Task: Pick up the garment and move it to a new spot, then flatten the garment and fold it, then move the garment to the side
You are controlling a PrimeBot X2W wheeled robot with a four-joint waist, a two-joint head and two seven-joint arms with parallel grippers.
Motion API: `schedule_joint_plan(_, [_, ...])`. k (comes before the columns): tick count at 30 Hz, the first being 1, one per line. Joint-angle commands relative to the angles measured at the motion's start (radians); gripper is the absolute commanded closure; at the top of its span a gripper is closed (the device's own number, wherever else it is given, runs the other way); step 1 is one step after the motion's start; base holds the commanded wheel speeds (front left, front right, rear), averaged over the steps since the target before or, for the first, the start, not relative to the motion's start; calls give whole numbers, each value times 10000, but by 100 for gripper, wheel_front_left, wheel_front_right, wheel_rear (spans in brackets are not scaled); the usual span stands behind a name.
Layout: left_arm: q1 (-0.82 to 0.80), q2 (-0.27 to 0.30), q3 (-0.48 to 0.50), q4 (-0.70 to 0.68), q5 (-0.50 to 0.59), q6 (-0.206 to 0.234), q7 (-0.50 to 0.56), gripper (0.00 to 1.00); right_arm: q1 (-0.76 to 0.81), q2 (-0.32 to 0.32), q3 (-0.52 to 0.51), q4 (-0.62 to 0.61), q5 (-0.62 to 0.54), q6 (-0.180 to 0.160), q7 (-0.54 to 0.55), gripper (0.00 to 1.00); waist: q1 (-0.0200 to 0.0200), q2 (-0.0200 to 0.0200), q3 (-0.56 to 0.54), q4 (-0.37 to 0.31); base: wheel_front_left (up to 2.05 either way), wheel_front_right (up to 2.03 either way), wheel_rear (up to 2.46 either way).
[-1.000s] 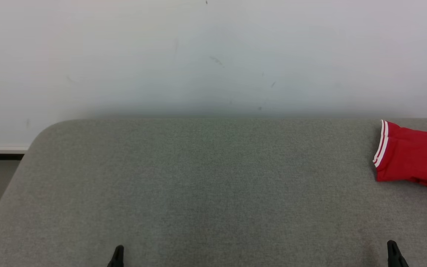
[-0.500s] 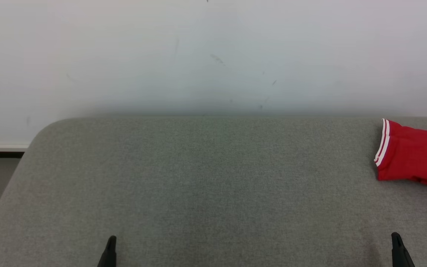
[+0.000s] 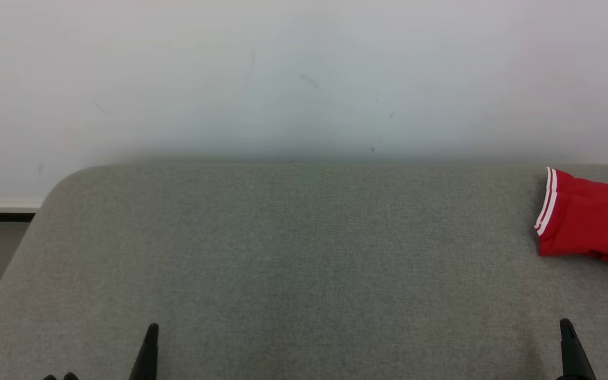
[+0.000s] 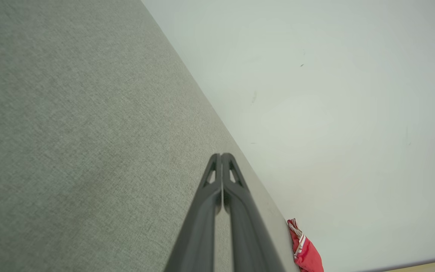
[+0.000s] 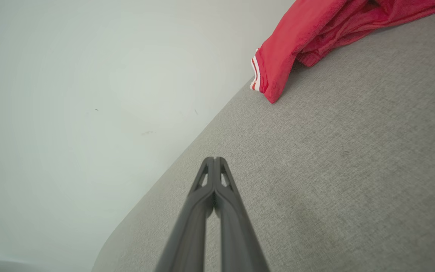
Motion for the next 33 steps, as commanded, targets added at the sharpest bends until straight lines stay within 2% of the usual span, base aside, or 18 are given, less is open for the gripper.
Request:
schedule_joint_plan(1, [-228,78,69,-51,-341,-20,67,100,-204,-124,-64,-127,314,-9,73,100,-1,-1,7,3,0,0,0])
schedule_joint_plan(33, [-832,84,565,81,-3369,-29,909,100,-730,-149,-239,-158,3561,-14,890,100,-1,-1,162,50,0,0,0])
